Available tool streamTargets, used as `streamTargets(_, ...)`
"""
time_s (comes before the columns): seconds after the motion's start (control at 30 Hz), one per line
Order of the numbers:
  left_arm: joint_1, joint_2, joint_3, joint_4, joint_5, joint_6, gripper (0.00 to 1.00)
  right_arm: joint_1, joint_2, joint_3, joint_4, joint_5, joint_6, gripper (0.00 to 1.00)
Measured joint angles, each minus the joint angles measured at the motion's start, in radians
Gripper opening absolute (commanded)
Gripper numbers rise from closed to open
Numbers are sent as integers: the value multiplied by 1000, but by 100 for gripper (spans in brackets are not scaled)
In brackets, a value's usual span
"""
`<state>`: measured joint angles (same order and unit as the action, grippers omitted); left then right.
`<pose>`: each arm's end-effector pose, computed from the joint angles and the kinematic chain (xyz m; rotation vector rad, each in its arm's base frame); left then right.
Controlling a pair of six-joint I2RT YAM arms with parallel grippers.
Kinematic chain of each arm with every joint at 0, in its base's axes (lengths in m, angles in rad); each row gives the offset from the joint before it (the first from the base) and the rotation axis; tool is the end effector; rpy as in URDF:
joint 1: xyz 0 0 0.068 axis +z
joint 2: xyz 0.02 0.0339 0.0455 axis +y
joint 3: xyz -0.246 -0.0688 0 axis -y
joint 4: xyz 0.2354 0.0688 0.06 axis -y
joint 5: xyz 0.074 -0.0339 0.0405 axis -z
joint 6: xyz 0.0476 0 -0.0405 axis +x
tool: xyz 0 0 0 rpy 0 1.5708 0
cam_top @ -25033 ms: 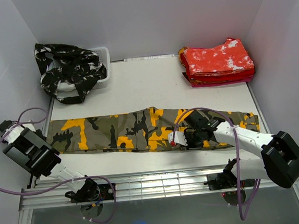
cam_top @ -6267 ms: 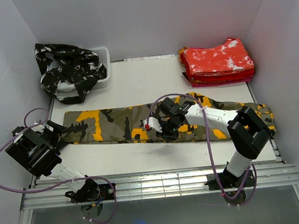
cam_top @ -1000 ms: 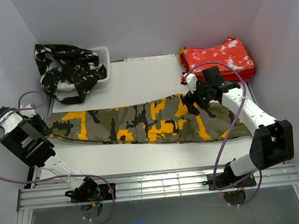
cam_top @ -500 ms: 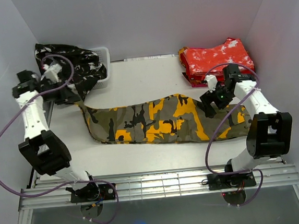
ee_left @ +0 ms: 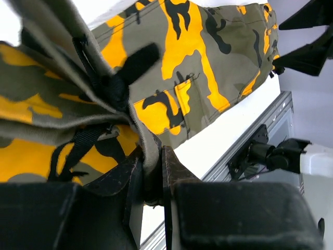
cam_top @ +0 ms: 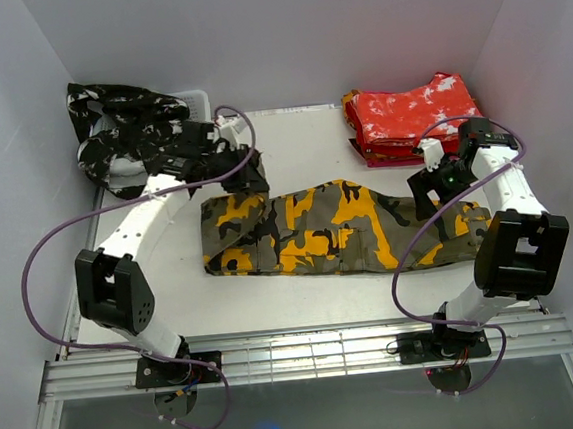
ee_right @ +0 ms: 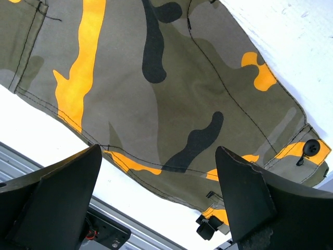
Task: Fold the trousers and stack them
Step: Fold the trousers
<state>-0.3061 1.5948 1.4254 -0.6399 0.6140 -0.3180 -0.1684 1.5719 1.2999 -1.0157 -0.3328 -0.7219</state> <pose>0.3216 -0.1304 0.2972 0.2913 2.4101 -1.0226 0.2948 -0.0343 0.2398 -0.8102 2.6128 0.2467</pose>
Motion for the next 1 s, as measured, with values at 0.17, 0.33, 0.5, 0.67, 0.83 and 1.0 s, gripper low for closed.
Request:
streamTargets(0.17, -160, 83, -3, 83, -153, -129, 0, 0, 0, 0, -10, -4, -11, 94)
streamTargets(0.33, -270, 156, -67, 173, -249, -207, 0, 0, 0, 0, -27, -11, -16, 93)
streamTargets(0.5, -359, 200, -122, 225, -293, -241, 0, 0, 0, 0, -38, -18, -15, 93)
streamTargets(0.67, -416, 213, -159, 245, -319, -270, 0, 0, 5, 0, -44, -32, -15, 92)
streamTargets(0.83, -449, 215, -172, 261, -334, -293, 40, 0, 18, 0, -61, -58, -14, 91)
streamTargets(1.0, -469, 234, -140, 266, -325, -284, 93, 0, 29, 0, -73, -100, -10, 86)
